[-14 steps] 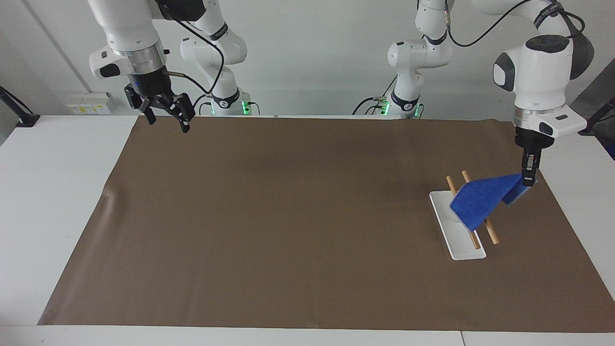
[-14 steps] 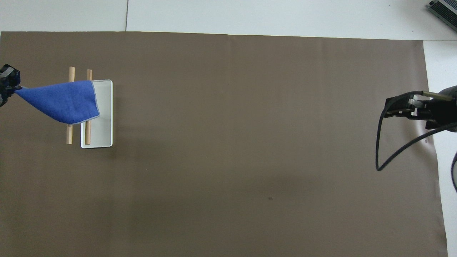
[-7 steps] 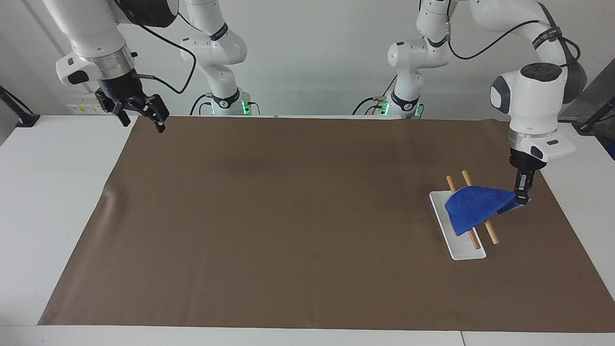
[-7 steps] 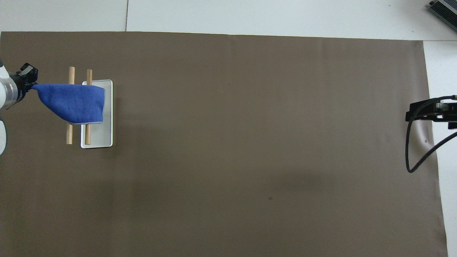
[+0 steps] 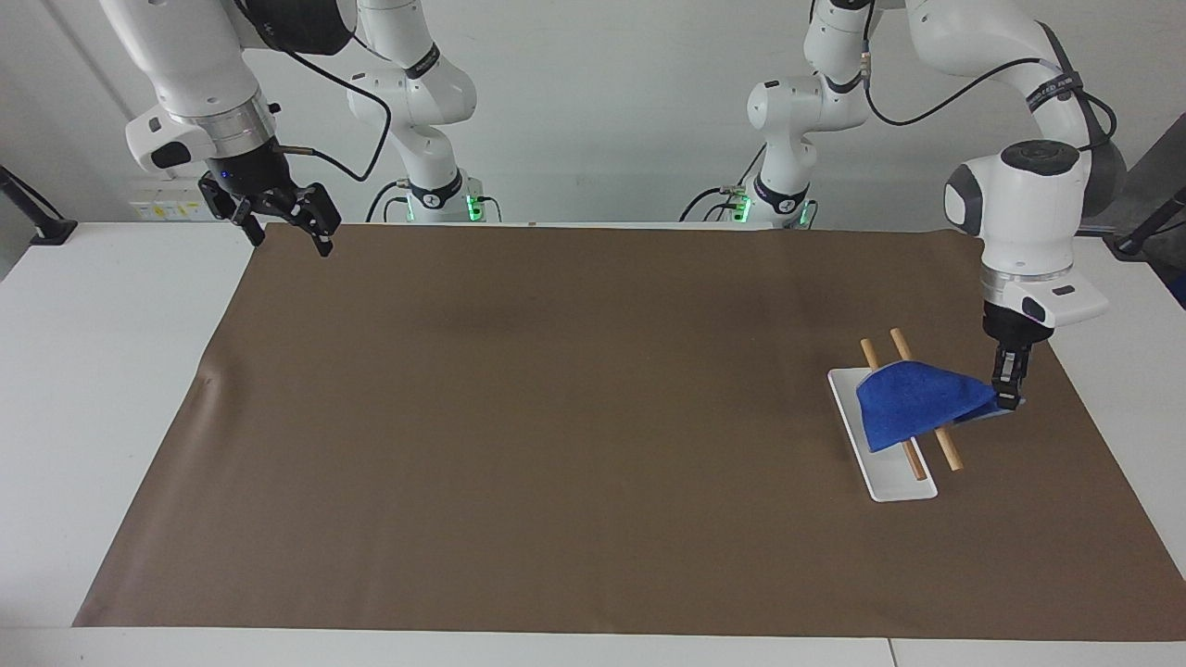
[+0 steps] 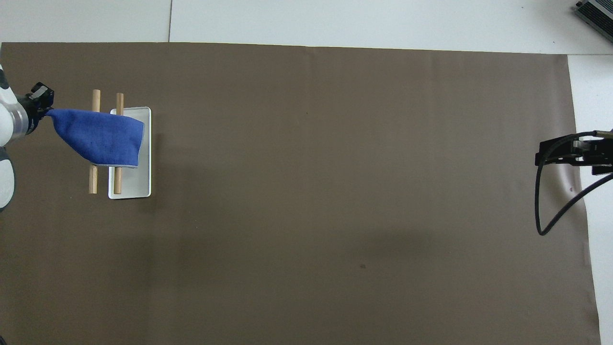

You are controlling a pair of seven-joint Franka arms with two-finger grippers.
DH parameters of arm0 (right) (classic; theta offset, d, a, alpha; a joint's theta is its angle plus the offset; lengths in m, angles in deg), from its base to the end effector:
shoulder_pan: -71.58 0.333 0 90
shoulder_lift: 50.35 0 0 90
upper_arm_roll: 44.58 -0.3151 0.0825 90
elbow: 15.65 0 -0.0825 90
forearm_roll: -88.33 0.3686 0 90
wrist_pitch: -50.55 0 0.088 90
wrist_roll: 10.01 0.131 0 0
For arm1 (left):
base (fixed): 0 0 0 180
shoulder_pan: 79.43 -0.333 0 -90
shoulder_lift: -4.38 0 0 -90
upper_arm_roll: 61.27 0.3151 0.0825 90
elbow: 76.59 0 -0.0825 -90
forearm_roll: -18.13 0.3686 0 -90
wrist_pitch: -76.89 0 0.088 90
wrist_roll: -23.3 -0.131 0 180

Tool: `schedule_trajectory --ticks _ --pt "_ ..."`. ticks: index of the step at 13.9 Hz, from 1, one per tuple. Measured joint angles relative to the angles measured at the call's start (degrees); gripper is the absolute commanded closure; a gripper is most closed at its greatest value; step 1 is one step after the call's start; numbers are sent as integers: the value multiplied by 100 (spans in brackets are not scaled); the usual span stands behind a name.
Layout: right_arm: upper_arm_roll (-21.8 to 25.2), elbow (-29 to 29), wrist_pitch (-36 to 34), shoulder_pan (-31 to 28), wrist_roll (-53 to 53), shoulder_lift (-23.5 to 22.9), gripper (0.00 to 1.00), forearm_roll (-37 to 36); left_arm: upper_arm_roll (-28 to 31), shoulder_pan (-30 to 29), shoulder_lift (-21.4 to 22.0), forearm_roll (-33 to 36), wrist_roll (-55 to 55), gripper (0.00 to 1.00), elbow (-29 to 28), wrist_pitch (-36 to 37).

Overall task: Right arm passes towel to left arm to hang
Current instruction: 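Carry the towel over the sticks while the right gripper withdraws, then lower the towel onto the wooden sticks and open the left gripper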

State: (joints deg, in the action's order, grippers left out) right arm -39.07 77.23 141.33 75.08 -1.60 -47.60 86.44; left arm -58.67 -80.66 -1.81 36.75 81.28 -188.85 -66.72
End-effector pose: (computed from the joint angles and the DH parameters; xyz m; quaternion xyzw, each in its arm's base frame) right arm 0.5251 -0.0239 0.6033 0.9958 -0.0906 0.0063 0.0139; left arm 0.6134 0.0425 0.4535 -0.8810 -0.4028 -0.2478 0.0130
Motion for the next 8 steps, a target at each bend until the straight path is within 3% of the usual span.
schedule_trajectory --ticks 6,8 --pt "47 4 -77 -21 0 0 0 0 -14 0 -199 -62 0 99 -90 -238" --pt "46 4 -77 -21 0 0 0 0 -15 0 -229 -67 2 64 -88 -332"
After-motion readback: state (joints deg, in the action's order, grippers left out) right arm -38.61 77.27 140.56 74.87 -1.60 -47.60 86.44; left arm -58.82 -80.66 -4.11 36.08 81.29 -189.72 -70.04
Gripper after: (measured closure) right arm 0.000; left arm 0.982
